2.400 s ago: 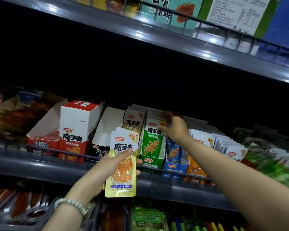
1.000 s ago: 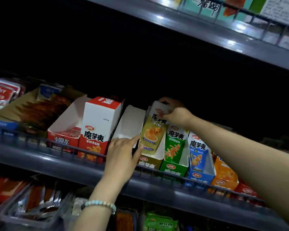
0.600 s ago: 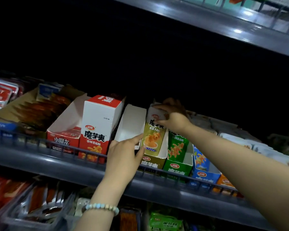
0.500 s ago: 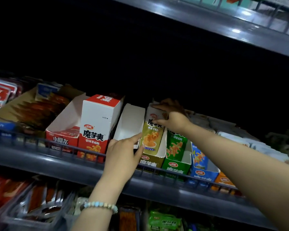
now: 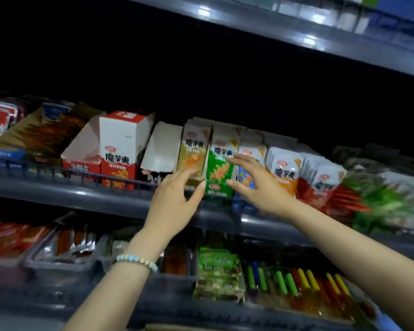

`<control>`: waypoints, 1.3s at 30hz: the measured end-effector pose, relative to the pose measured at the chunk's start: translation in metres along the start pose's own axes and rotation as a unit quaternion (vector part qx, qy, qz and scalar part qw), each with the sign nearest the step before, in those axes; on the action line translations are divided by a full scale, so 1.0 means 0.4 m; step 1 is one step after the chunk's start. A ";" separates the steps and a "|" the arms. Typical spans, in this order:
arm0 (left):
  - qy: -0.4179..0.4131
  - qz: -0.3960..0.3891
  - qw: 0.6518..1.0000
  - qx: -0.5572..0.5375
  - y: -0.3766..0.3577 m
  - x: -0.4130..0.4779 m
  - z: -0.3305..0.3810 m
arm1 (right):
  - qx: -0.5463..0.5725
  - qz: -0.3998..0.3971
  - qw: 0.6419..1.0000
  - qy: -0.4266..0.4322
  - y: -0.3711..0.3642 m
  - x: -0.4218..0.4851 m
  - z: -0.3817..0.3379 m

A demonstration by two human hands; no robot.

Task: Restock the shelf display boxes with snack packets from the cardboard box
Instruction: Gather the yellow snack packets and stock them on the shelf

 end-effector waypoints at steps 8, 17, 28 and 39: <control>-0.034 -0.210 0.966 0.147 -0.220 -0.244 -0.035 | 0.088 -0.084 0.987 -0.102 -0.155 -0.380 0.143; 0.087 -0.455 0.857 0.225 -0.415 -0.585 -0.246 | 0.115 -0.263 0.919 -0.271 -0.531 -0.671 0.304; 0.292 -0.524 0.780 0.176 -0.533 -0.881 -0.517 | 0.298 -0.227 0.746 -0.551 -0.845 -0.914 0.450; 0.440 -0.572 0.673 0.162 -0.613 -1.065 -0.628 | 0.297 -0.199 0.708 -0.608 -0.971 -0.970 0.550</control>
Point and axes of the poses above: each hand's wrist, its own x-axis towards the middle knuckle, its own y-axis out of the back of the hand, z = x × y, the point moved 6 cm from there along x, towards the middle knuckle
